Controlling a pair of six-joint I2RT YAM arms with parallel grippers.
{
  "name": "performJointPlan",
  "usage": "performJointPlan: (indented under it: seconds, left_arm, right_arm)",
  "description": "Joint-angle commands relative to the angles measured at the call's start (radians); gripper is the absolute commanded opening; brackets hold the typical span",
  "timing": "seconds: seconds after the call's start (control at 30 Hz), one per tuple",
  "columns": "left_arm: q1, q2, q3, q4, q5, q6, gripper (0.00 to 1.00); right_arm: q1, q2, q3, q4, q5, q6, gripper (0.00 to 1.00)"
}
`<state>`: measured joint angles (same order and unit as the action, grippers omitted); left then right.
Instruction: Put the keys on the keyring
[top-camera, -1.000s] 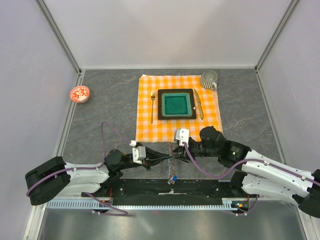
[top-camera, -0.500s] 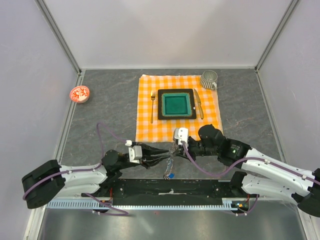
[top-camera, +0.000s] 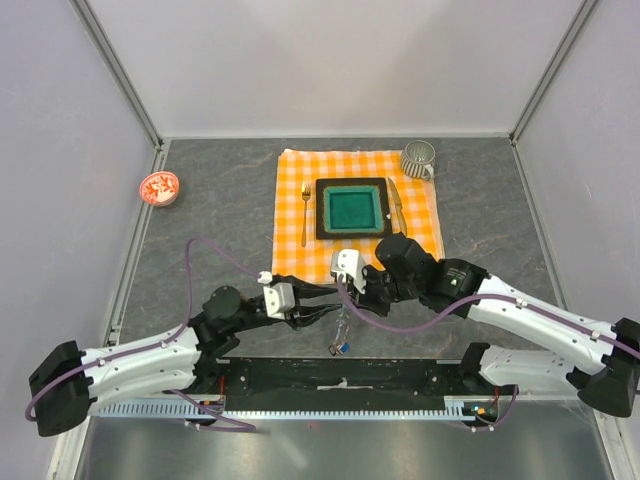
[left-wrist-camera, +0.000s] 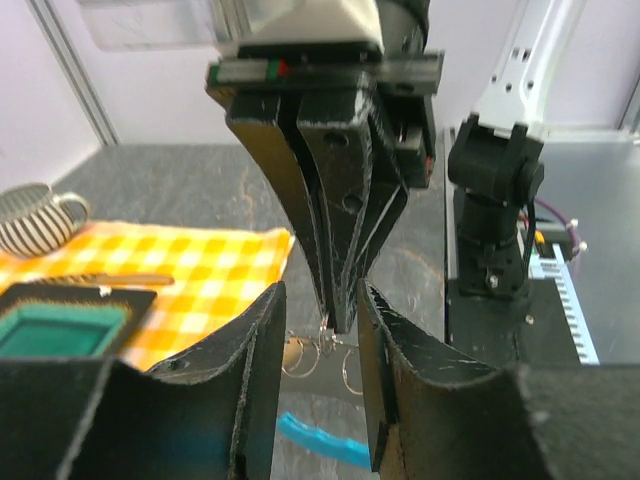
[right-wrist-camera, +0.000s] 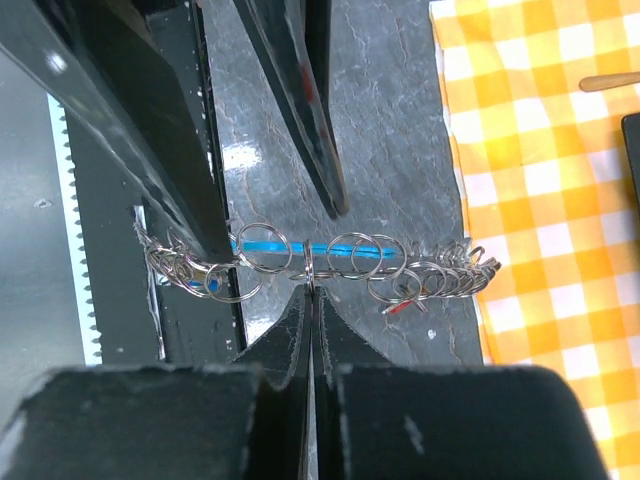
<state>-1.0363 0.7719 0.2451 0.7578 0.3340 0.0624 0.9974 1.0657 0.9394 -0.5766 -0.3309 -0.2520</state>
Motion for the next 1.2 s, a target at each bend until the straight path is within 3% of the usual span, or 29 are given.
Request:
performJointPlan:
  seconds: [0.0,0.33,0.93,1.17]
  left_arm:
    - [-0.002,0.053,0.062,-0.112,-0.010,0.037,0.41]
    - [-0.002,0.153,0.117,-0.138,0.017,0.017,0.37]
    - [-0.004,0.196,0.128,-0.143,0.033,0.002,0.26]
    - [-0.002,0.198,0.126,-0.152,0.037,-0.006,0.16]
  right_arm:
    - [0.012,0.020,0.082,-0.034,0.010,-0.047,0.00]
    - [0.027,0.031,0.085,-0.034,0.018,-0.064,0.00]
    - [0.033,0.022,0.076,-0.014,0.021,-0.082,0.00]
    - [0.033,0.011,0.068,-0.012,0.024,-0.084,0.00]
